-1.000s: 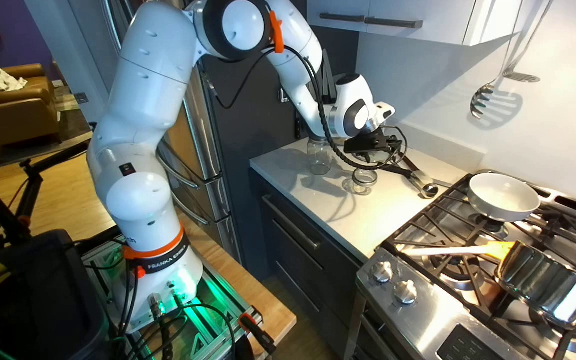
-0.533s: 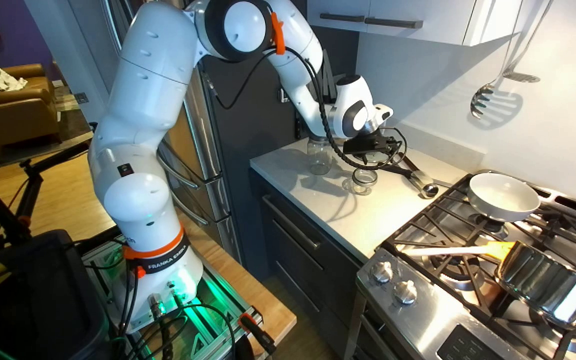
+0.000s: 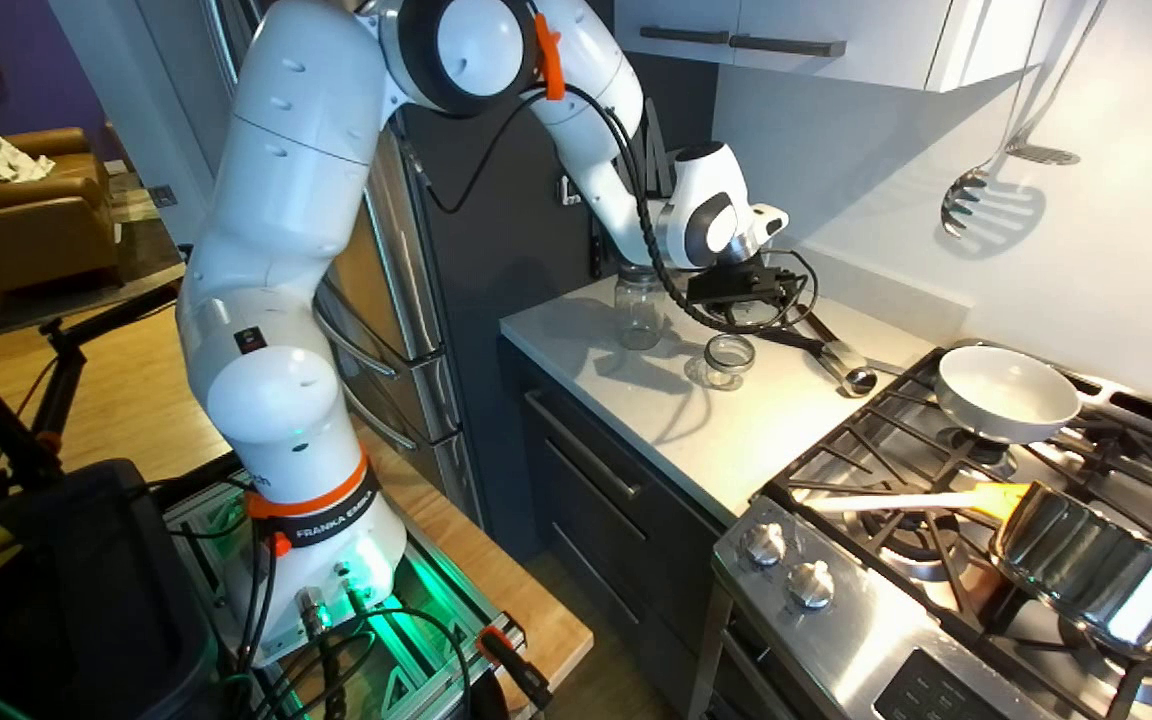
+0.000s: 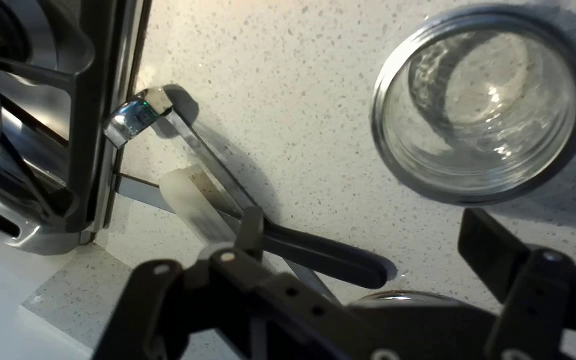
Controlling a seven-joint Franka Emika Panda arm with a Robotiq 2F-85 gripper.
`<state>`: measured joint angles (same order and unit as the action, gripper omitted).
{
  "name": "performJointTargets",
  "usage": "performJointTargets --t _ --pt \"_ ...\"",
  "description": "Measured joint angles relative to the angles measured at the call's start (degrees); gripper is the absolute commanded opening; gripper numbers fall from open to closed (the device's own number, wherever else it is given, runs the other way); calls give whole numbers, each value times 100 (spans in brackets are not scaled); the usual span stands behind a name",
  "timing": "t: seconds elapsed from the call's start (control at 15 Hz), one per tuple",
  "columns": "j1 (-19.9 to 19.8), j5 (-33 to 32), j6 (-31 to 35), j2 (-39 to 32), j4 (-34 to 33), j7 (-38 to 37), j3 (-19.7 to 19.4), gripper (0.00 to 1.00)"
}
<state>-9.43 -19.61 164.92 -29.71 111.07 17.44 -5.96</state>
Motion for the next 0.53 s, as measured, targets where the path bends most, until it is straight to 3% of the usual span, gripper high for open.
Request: performJointTargets --t 0.27,0.53 --pt "-144 216 -347 290 128 327 185 100" --pt "-533 953 -1023 773 352 1167 660 100"
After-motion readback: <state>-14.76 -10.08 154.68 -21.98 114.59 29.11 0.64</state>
